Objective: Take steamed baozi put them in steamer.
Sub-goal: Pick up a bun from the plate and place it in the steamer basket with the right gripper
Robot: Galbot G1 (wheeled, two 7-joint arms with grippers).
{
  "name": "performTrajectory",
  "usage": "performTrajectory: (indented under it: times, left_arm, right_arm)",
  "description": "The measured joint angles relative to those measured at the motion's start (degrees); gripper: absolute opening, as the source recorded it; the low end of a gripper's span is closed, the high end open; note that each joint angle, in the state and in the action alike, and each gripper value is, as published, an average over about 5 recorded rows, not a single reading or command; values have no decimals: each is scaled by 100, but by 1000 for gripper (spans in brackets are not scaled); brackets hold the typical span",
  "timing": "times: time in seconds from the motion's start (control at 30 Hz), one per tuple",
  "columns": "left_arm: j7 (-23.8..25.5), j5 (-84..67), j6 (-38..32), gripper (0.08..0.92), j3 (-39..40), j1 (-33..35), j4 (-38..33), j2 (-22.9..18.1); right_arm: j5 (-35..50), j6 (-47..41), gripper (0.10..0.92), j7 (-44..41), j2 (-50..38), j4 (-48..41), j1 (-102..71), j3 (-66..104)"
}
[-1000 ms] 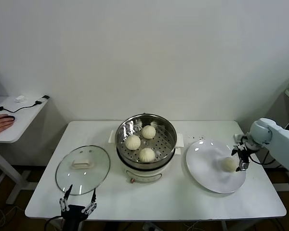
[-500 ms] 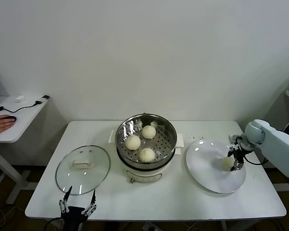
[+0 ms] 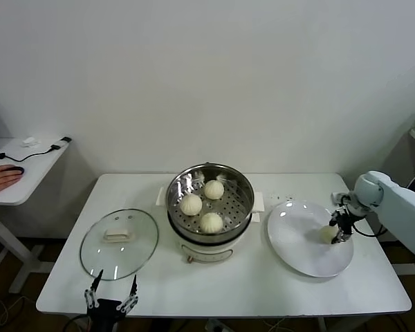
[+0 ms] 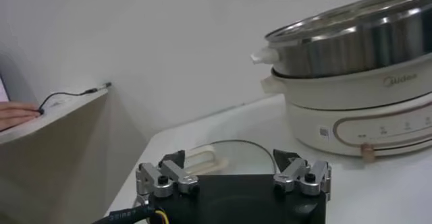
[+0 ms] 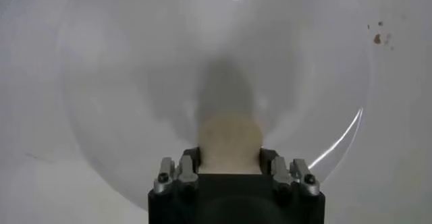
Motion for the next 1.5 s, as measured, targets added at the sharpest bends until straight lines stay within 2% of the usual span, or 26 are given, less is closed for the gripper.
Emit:
performTrajectory:
  times: [0.27, 0.5, 0.83, 1.07, 1.5]
  left_arm:
    - [-1, -10, -15, 823, 23, 1, -23, -1]
    - [-1, -28, -41, 823, 99, 0, -59, -1]
    - [4, -34, -56, 823, 244, -24, -119, 29]
    - [6, -34, -62, 823, 331, -37, -126, 52]
    - [-1, -35, -133, 823, 373, -36, -35, 108]
  right_arm:
    - [470, -156, 577, -4, -134, 266, 445, -408]
    - [1399, -378, 577, 45, 41, 558, 1633, -1434]
    - [3259, -748, 577, 212, 974, 810, 3621, -3105]
    - [4338, -999, 577, 377, 1740, 992, 4387, -3912]
    - [5172, -1334, 577, 818, 2809, 1152, 4564, -4724]
